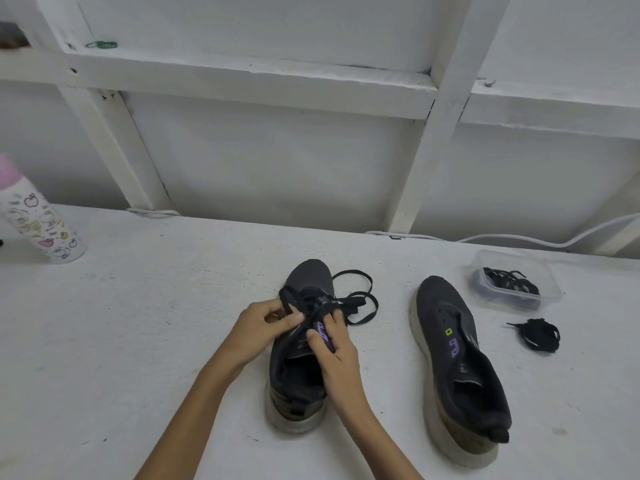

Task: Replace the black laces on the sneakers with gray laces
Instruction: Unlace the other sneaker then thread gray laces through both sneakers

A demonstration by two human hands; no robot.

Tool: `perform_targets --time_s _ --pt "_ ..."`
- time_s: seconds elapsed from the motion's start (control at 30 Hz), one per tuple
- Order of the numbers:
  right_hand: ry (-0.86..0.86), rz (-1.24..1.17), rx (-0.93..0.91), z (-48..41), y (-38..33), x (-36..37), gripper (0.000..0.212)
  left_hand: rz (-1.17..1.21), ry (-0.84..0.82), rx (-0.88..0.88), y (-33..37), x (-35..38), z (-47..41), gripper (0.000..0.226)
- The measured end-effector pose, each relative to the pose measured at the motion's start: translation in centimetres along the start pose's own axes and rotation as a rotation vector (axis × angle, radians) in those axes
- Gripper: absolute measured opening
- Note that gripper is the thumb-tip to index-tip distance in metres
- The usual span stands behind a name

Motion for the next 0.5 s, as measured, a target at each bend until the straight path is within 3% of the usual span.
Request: perform_targets --time_s 0.2,0.27,0.4,0.5 --pt "-0.004 0.035 -0.010 -0.2 0.5 0.0 0.036 0.097 0.411 0.114 0.5 -2.5 -1.7 0.009" --pt "-0.001 0.044 -0.019 -0.2 0.7 0.2 0.031 0.108 0.361 0.088 0.6 -2.2 -1.6 0.014" --pt "0.001 0.049 -0.032 -0.2 0.6 0.2 0.031 0.025 0.045 -0.071 -0.3 -0.5 -0.6 0.019" --pt "-0.018 0.044 -0.020 -0.2 0.4 0.0 0.032 0.019 0.113 -0.001 -0.4 -0.7 -0.9 0.004"
Point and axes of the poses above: each hand's wrist, its own z-axis away from the middle knuckle, its own x-axis out of the palm, y = z × x, the point moved 2 cm from there along -z, towards the middle knuckle, and after that the axes turned 7 degrees about z, right-handed, at the moved point
